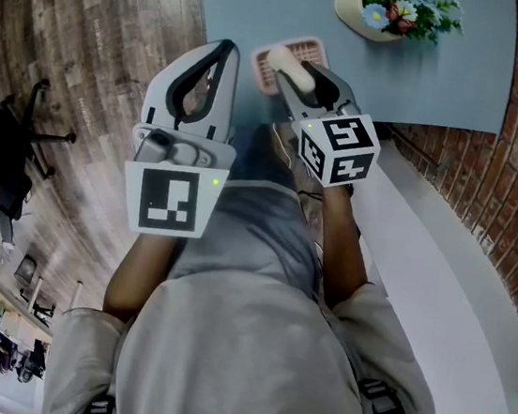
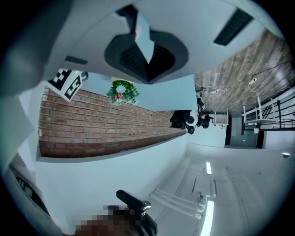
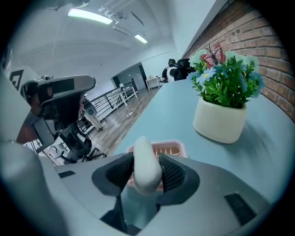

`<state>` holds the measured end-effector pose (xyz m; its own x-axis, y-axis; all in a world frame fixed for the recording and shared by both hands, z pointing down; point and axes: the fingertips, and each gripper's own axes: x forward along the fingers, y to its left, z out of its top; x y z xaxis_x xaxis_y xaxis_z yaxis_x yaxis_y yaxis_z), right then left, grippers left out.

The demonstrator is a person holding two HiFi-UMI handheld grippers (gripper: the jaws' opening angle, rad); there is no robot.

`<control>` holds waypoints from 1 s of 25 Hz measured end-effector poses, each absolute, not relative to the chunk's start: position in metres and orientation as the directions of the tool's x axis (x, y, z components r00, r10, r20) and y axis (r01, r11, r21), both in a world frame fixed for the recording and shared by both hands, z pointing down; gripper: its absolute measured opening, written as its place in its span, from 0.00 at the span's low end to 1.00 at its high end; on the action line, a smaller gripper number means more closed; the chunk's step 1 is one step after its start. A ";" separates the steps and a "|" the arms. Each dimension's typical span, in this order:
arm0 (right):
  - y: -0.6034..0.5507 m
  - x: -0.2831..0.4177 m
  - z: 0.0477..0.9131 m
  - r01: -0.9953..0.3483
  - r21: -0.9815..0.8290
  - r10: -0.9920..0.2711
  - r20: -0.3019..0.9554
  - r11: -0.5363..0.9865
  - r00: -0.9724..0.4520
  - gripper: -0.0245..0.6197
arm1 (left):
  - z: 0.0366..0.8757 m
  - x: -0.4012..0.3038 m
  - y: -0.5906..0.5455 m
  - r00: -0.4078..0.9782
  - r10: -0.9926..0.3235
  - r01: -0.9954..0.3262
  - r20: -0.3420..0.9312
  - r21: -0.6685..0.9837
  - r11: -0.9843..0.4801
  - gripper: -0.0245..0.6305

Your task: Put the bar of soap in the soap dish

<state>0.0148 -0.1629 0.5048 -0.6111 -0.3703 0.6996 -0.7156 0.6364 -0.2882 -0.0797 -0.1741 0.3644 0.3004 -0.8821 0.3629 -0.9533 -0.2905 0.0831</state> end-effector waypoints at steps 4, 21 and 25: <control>-0.164 0.016 0.505 -0.714 -0.274 -0.374 0.701 0.644 -0.607 0.30 | 0.365 -0.080 -0.174 0.301 -0.882 -0.953 0.363 0.081 -0.292 0.04; -0.174 0.021 0.494 -0.724 -0.213 -0.424 0.689 0.656 -0.587 0.31 | 0.364 -0.078 -0.174 0.304 -0.881 -0.952 0.361 0.088 -0.293 0.04; -0.184 0.025 0.486 -0.737 -0.200 -0.462 0.666 0.646 -0.586 0.31 | 0.364 -0.077 -0.174 0.305 -0.881 -0.952 0.362 0.088 -0.294 0.04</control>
<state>0.0252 -0.1837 0.4861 -0.5856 -0.4619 0.6661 -0.7366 0.6462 -0.1996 -0.0766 -0.1737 0.3640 0.3053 -0.8809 0.3618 -0.9518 -0.2939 0.0875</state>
